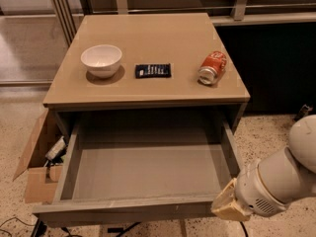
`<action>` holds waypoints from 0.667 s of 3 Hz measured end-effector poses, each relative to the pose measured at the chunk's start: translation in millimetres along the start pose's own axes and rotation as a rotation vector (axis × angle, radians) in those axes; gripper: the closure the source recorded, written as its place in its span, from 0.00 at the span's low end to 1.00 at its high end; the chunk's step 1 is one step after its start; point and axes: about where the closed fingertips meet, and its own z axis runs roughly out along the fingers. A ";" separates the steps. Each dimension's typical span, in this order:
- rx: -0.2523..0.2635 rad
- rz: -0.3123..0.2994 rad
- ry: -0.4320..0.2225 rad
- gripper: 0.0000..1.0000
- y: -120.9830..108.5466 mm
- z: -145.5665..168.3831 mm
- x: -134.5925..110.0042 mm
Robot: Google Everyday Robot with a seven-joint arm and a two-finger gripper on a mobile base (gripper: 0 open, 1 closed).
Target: Close top drawer
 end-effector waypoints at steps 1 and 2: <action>-0.016 0.033 -0.007 1.00 4.1 19.9 12.1; -0.045 0.055 -0.008 1.00 11.2 45.4 20.4</action>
Offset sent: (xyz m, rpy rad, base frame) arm -0.0301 0.0193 -0.0797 0.0489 0.1035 -0.0436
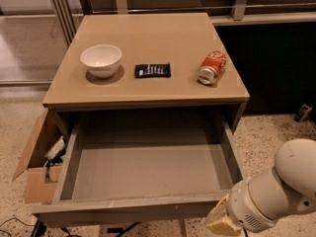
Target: Close top drawer
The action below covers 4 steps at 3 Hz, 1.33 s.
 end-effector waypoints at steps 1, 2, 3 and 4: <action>-0.018 0.017 0.008 0.97 1.1 25.4 7.8; -0.016 0.016 0.005 0.66 3.1 24.5 8.6; -0.011 0.014 -0.002 0.43 8.2 22.2 10.7; -0.008 0.013 -0.022 0.20 -18.0 26.0 -7.8</action>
Offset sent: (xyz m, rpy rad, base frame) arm -0.0046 0.0059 -0.0198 0.0018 0.0221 -0.0028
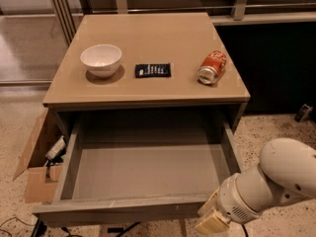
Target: Close top drawer
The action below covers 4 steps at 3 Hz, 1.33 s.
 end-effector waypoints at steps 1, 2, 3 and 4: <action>-0.002 -0.002 -0.010 0.16 -11.7 3.7 -10.9; 0.013 -0.007 -0.015 0.39 -40.2 7.2 -34.7; 0.068 -0.032 -0.011 0.70 -79.2 4.2 -73.0; 0.120 -0.051 0.006 0.93 -103.2 -0.8 -96.5</action>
Offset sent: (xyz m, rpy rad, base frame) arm 0.1171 0.0243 -0.0037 0.0065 -0.0465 -0.0181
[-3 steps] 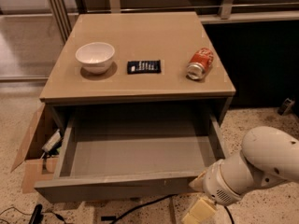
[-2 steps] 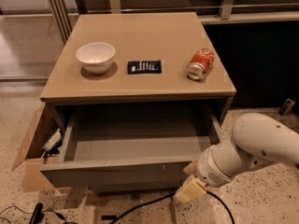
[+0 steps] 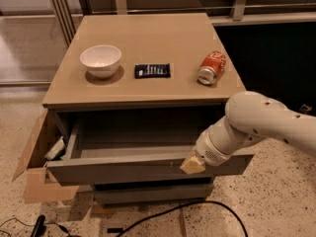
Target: Close top drawer
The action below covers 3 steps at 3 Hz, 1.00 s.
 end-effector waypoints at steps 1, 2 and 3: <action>0.003 -0.005 0.002 0.91 -1.0 0.0 -2.5; -0.036 0.010 -0.004 0.60 -0.3 -0.8 7.3; -0.054 0.009 0.014 0.29 -33.1 13.9 2.4</action>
Offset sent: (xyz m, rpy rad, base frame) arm -0.0185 -0.0120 -0.0016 0.0613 0.0597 0.0148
